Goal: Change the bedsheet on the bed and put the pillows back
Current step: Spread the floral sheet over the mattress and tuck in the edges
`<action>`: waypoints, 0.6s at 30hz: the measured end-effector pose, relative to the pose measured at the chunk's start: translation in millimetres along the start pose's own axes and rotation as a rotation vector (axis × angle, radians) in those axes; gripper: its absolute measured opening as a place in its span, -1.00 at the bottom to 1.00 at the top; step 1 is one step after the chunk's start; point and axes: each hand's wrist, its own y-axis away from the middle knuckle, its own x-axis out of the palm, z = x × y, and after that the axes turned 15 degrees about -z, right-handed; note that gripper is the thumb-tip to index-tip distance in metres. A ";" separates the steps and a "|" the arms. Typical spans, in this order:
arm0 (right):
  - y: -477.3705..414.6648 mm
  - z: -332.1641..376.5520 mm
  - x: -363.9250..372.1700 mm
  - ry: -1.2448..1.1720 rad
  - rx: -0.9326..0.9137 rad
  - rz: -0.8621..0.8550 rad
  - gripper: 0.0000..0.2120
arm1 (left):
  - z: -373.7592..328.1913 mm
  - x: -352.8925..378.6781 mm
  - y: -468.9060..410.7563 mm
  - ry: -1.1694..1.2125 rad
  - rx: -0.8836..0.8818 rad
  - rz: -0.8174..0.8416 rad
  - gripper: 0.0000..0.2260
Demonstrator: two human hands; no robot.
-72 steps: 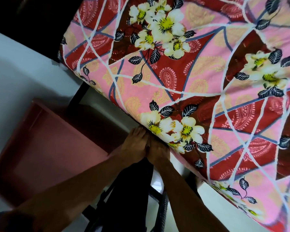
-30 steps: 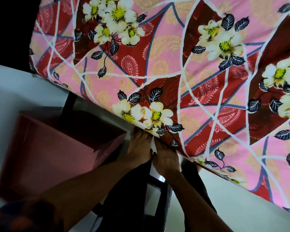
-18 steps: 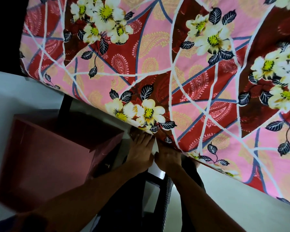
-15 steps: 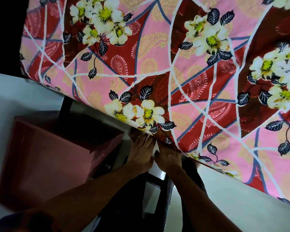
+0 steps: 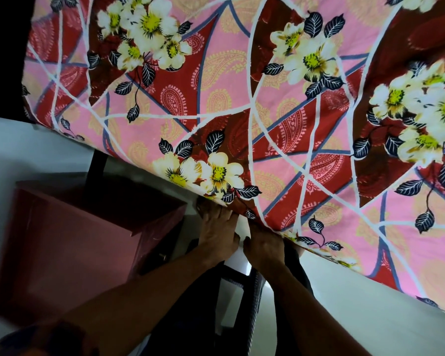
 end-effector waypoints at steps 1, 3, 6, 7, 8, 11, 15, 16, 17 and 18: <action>-2.1 1.0 0.0 -0.004 0.008 0.000 -0.33 | -2.6 -1.4 3.0 0.036 0.035 -0.029 -0.44; -3.4 5.1 1.3 -0.010 0.004 -0.027 -0.40 | -2.1 -1.6 8.8 0.080 0.134 -0.055 -0.48; -3.5 3.4 1.6 -0.006 -0.002 -0.055 -0.39 | 2.4 8.1 7.8 0.043 0.157 0.011 -0.44; -2.8 2.0 0.0 -0.006 -0.017 -0.067 -0.34 | 1.6 10.4 4.4 0.027 0.139 0.045 -0.42; -0.9 0.7 -3.2 -0.008 -0.031 -0.077 -0.31 | -1.5 11.3 0.3 0.007 0.118 0.073 -0.39; 11.1 -2.3 -13.9 -0.048 -0.039 -0.115 -0.31 | -18.1 7.4 -9.4 -0.035 0.025 0.168 -0.31; 31.2 -23.2 -15.8 -0.025 0.018 -0.108 -0.30 | -37.2 12.3 -10.3 -0.054 -0.135 0.218 -0.31; 30.9 -29.6 -15.8 -0.007 0.017 -0.086 -0.30 | -40.9 12.9 -11.5 -0.046 -0.178 0.227 -0.32; 29.8 -34.8 -17.3 0.008 0.020 -0.060 -0.32 | -46.7 12.6 -12.4 -0.044 -0.200 0.234 -0.33; 26.8 -38.1 -17.8 0.027 0.025 -0.032 -0.36 | -50.8 11.5 -13.5 -0.056 -0.200 0.230 -0.34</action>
